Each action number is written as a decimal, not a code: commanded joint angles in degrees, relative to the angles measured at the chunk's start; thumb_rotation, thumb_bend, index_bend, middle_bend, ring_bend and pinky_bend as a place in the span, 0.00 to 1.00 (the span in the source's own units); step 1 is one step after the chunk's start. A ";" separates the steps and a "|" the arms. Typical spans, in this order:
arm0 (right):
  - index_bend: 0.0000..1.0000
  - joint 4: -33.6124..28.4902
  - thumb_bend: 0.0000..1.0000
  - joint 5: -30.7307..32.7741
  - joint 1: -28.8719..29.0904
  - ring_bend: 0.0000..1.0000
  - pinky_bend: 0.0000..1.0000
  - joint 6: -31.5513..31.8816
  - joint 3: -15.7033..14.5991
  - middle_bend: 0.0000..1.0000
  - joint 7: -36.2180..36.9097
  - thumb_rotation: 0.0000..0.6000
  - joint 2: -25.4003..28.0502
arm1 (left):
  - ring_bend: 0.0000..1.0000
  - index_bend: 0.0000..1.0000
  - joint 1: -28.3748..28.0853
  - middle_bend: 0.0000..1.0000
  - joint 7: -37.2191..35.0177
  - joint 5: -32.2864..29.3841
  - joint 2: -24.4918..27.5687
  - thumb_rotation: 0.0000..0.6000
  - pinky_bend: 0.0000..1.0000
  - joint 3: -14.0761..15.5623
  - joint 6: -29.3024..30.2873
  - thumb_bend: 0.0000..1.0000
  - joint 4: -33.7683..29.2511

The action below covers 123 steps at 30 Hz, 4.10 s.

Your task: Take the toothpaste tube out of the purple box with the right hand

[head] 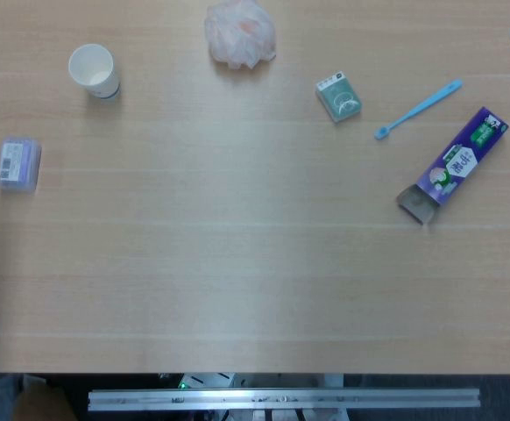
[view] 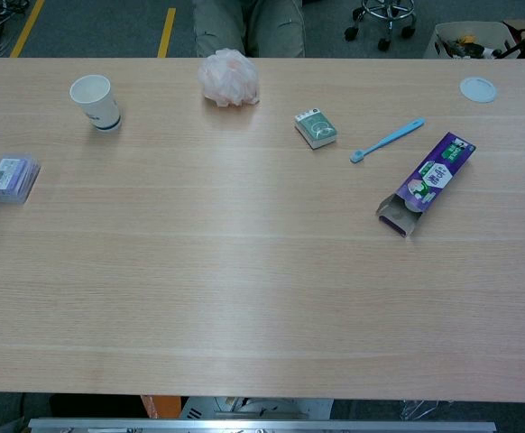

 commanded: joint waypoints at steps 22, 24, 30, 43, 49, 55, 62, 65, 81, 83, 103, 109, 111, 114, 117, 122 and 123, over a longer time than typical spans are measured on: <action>0.20 1.10 0.01 4.41 14.43 0.26 0.41 -22.71 3.22 0.30 -10.94 1.00 -0.25 | 0.18 0.22 0.64 0.20 -0.11 -0.05 0.41 1.00 0.22 -0.04 1.05 0.33 -0.89; 0.19 2.75 0.01 5.99 16.86 0.25 0.40 -26.54 3.66 0.28 -11.83 1.00 -2.07 | 0.18 0.22 1.03 0.20 -0.52 -0.17 0.60 1.00 0.22 -0.03 1.54 0.33 -0.92; 0.13 8.29 0.00 8.66 22.52 0.21 0.36 -33.68 4.52 0.24 -14.67 1.00 -7.62 | 0.18 0.22 2.18 0.20 -1.70 -0.71 1.49 1.00 0.22 -0.01 2.75 0.33 -0.86; 0.12 21.89 0.00 9.95 29.79 0.20 0.36 -41.12 3.11 0.23 -19.11 1.00 -18.47 | 0.18 0.22 3.78 0.20 -3.68 -2.28 1.79 1.00 0.22 -0.08 3.54 0.33 0.28; 0.12 25.76 0.00 10.78 30.19 0.18 0.28 -40.80 1.69 0.23 -23.27 1.00 -23.17 | 0.18 0.22 3.83 0.20 -4.36 -2.59 1.66 1.00 0.20 -0.17 3.09 0.33 1.09; 0.11 27.09 0.00 12.86 30.22 0.17 0.24 -39.48 1.25 0.22 -29.11 1.00 -27.64 | 0.18 0.22 3.92 0.20 -5.73 -2.85 1.62 1.00 0.19 -0.27 2.68 0.33 2.23; 0.10 27.68 0.00 16.47 31.32 0.17 0.24 -37.76 2.20 0.22 -37.98 1.00 -32.33 | 0.18 0.22 4.31 0.20 -7.82 -3.39 1.51 1.00 0.19 -0.31 2.37 0.33 3.95; 0.11 28.14 0.00 18.03 32.16 0.17 0.24 -36.88 2.95 0.22 -41.49 1.00 -34.68 | 0.18 0.22 4.54 0.20 -8.92 -3.71 1.45 1.00 0.19 -0.37 2.27 0.33 4.75; 0.10 26.06 0.00 25.57 33.23 0.17 0.24 -35.47 4.45 0.22 -44.86 1.00 -35.64 | 0.18 0.22 5.32 0.20 -12.55 -3.80 2.08 1.00 0.19 -0.07 1.55 0.33 6.67; 0.10 25.92 0.00 26.00 32.81 0.17 0.24 -35.44 4.16 0.22 -43.84 1.00 -34.49 | 0.18 0.22 5.14 0.20 -12.33 -3.66 2.11 1.00 0.19 0.00 1.19 0.33 6.55; 0.27 37.61 0.05 27.83 32.54 0.23 0.30 -40.91 2.40 0.32 -33.34 1.00 -34.66 | 0.18 0.22 4.34 0.20 -9.31 -3.00 2.23 1.00 0.19 0.16 0.22 0.33 3.88; 0.36 39.20 0.05 27.66 32.90 0.27 0.37 -41.71 2.09 0.36 -32.51 1.00 -35.40 | 0.18 0.22 4.60 0.20 -9.31 -3.18 2.51 1.00 0.19 0.26 0.33 0.33 3.59; 0.41 39.22 0.06 27.81 32.92 0.30 0.40 -41.56 2.24 0.39 -32.36 1.00 -35.40 | 0.18 0.22 4.62 0.20 -9.36 -3.16 2.52 1.00 0.19 0.27 0.37 0.33 3.59; 0.47 38.97 0.07 28.11 33.06 0.35 0.45 -41.42 2.34 0.43 -32.58 1.00 -35.23 | 0.18 0.22 4.64 0.20 -9.42 -3.16 2.38 1.00 0.19 0.30 0.32 0.33 3.70; 0.51 38.07 0.08 27.96 33.16 0.38 0.51 -40.84 2.48 0.45 -32.58 1.00 -34.84 | 0.18 0.22 4.69 0.20 -9.54 -3.12 2.31 1.00 0.19 0.33 0.36 0.33 3.80; 0.52 32.23 0.08 26.64 34.30 0.41 0.55 -38.59 3.22 0.46 -34.23 1.00 -31.52 | 0.18 0.22 4.85 0.20 -9.87 -2.99 2.59 1.00 0.19 0.29 0.69 0.33 3.81; 0.52 30.65 0.08 26.37 34.73 0.42 0.55 -38.21 3.37 0.46 -35.10 1.00 -30.48 | 0.18 0.22 4.87 0.20 -9.93 -2.92 2.65 1.00 0.19 0.29 0.75 0.33 3.81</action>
